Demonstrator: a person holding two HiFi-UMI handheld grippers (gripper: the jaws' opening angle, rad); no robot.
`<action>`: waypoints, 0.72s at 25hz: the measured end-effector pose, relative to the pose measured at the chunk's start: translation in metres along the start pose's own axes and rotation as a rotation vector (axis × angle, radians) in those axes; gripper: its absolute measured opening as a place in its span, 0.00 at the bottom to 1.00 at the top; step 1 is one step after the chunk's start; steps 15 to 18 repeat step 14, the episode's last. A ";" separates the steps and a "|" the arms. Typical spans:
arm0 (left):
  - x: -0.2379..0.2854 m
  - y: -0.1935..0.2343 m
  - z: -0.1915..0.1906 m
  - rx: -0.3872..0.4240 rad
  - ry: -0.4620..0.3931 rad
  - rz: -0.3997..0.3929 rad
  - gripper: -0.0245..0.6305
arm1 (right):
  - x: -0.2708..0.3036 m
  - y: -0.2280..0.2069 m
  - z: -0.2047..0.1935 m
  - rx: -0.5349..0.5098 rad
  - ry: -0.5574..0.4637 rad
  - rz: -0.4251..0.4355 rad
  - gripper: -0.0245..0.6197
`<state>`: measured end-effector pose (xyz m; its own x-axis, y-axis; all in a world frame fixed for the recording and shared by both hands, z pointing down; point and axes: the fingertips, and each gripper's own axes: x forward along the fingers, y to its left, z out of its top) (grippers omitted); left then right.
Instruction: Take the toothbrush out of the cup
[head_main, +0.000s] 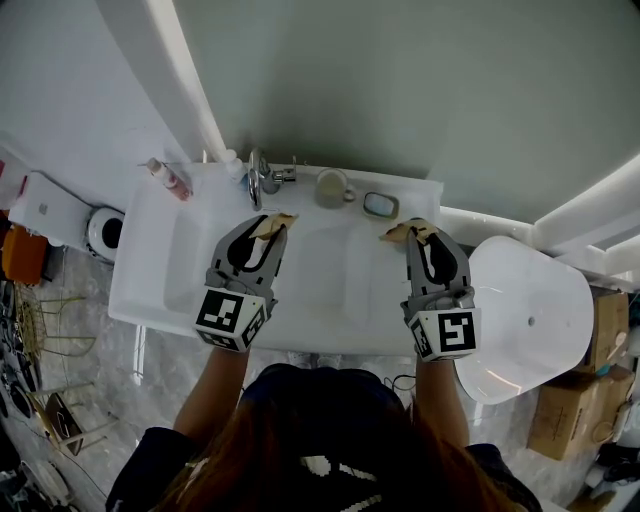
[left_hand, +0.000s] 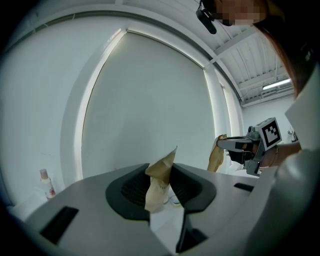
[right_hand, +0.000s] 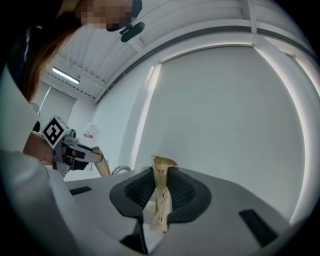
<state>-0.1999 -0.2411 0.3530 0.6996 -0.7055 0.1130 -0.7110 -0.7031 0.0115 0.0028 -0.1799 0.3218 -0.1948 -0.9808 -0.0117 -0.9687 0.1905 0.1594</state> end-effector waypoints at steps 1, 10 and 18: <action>-0.002 0.000 0.000 0.000 0.000 0.002 0.24 | -0.001 0.001 0.001 0.000 -0.001 -0.002 0.17; -0.016 0.003 0.000 0.002 -0.003 0.015 0.24 | -0.009 0.008 0.005 -0.001 -0.015 -0.015 0.17; -0.022 -0.001 0.001 0.005 -0.005 0.019 0.24 | -0.016 0.010 0.007 0.000 -0.018 -0.022 0.17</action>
